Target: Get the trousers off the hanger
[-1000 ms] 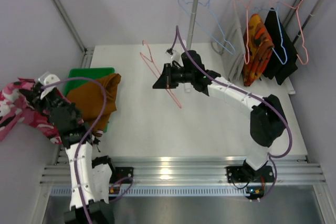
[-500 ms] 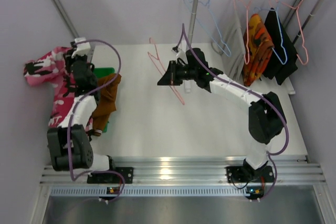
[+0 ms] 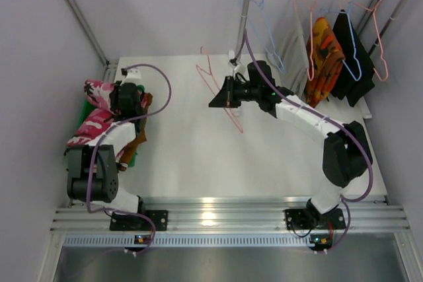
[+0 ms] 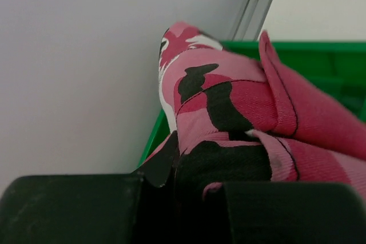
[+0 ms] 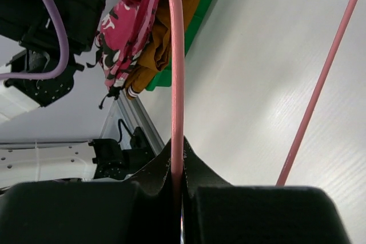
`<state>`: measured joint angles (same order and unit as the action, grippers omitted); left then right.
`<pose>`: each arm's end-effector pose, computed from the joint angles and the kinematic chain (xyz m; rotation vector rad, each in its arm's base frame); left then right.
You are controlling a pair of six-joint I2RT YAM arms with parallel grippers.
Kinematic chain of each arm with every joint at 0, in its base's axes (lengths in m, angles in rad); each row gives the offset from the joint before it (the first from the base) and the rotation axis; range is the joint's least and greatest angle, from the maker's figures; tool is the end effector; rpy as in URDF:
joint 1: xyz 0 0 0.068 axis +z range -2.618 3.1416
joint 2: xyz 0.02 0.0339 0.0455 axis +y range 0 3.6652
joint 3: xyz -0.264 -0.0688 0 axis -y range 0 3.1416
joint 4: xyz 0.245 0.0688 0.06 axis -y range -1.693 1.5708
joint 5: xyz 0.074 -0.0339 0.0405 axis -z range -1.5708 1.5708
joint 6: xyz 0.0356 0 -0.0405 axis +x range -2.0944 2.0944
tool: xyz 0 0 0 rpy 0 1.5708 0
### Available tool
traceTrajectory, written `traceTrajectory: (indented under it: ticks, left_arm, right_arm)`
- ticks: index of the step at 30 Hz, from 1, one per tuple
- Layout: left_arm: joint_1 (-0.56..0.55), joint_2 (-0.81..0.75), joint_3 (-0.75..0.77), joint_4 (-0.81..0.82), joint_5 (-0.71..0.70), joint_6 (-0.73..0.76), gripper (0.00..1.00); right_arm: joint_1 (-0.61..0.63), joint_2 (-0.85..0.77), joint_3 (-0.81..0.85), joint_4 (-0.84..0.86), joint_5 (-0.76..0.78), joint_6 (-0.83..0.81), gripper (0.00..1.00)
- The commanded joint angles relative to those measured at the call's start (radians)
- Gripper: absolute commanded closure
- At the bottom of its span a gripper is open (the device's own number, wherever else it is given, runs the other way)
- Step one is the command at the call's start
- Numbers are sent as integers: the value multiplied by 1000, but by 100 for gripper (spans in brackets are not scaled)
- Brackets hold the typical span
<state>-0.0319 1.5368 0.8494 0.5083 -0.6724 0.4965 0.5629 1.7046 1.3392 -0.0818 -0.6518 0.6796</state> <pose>0.3392 0.0114 0.2501 -0.0357 1.8010 0.9206 0.3248 0.2305 0.2994 -0.3358 2.2033 1.3977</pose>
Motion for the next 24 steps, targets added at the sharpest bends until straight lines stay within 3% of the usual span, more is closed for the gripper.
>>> traceTrajectory:
  ticks: [1,5,10,12,17,18,20,21,22,24]
  left_arm:
    - [3,-209,-62,-94,-93,-73,100]
    - [-9,-367,-34,-327,-107,-88,100]
    - [-20,-435,59,-654,-12,-102,98]
    - [-23,-417,56,-723,-9,-111,83]
    - [-23,-268,11,-910,90,-136,62]
    - [-23,-226,13,-931,118,-172,47]
    - [-23,-202,36,-997,244,-217,36]
    - [-23,-199,49,-1022,298,-226,26]
    - [-23,-205,66,-1046,342,-230,2]
    - [-23,-225,123,-1096,419,-251,1]
  right_arm:
    - [-21,-103,-12,20,-31,-34,100]
    - [-21,-122,-26,37,-52,-12,100]
    - [-20,-125,-17,54,-57,12,100]
    - [-20,-129,-11,59,-57,15,100]
    - [-20,-135,5,34,-55,-11,100]
    - [-20,-137,12,28,-57,-23,100]
    - [-21,-145,21,4,-60,-49,100]
    - [-21,-149,26,-6,-60,-58,100]
    - [-24,-152,31,-28,-60,-69,100]
    - [-27,-174,43,-50,-52,-101,100]
